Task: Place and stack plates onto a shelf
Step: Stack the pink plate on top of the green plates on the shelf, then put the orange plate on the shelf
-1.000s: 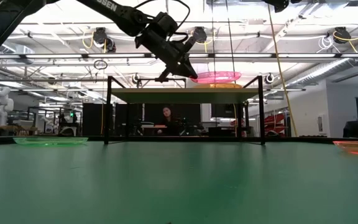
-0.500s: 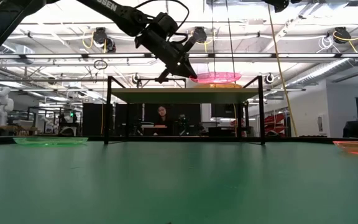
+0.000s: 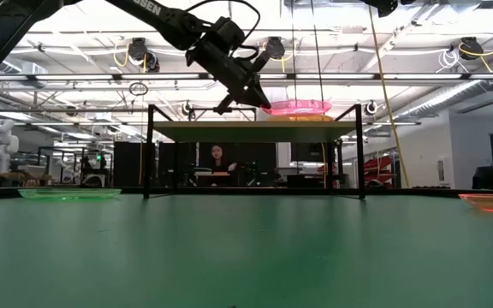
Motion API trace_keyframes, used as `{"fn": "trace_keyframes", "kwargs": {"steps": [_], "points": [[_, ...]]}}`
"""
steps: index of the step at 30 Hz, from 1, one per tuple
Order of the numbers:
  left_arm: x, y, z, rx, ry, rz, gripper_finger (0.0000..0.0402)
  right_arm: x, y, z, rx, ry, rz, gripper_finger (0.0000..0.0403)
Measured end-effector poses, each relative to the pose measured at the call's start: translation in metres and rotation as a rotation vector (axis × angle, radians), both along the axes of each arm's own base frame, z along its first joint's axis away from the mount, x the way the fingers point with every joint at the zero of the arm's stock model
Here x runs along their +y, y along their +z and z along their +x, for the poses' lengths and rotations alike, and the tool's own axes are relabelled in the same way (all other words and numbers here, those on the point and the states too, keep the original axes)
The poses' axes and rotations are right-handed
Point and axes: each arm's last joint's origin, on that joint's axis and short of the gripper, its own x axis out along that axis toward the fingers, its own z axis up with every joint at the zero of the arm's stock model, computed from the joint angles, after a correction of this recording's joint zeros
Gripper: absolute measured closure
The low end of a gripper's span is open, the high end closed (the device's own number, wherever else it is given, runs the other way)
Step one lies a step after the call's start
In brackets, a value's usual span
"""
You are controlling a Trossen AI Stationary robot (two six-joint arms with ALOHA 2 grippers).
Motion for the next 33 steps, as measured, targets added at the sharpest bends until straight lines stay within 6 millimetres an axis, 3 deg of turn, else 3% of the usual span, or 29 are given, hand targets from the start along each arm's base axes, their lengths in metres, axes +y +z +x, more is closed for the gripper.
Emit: {"fn": "trace_keyframes", "kwargs": {"steps": [7, 16, 23, 29, 33], "points": [[0.0, 0.0, 0.0, -0.002, 0.004, -0.005, 0.0374, 0.0, 0.0, 0.0, 0.0, 0.0, 0.0, 0.0289], [0.0, 0.0, 0.0, 0.022, 0.007, 0.048, 0.0269, 0.0, 0.0, 0.0, 0.0, 0.0, 0.0, 0.0289], [-0.001, 0.001, 0.0, 0.031, -0.051, 0.088, 0.025, 0.0, 0.0, 0.0, 0.0, 0.0, 0.0, 0.0289], [-0.012, 0.029, -0.011, -0.069, -0.241, 0.097, 0.025, 0.0, 0.0, 0.0, 0.0, 0.0, 0.0, 0.0289], [-0.029, 0.058, -0.021, -0.126, -0.334, 0.207, 0.025, 0.0, 0.0, 0.0, 0.0, 0.0, 0.0, 0.0289]]}}
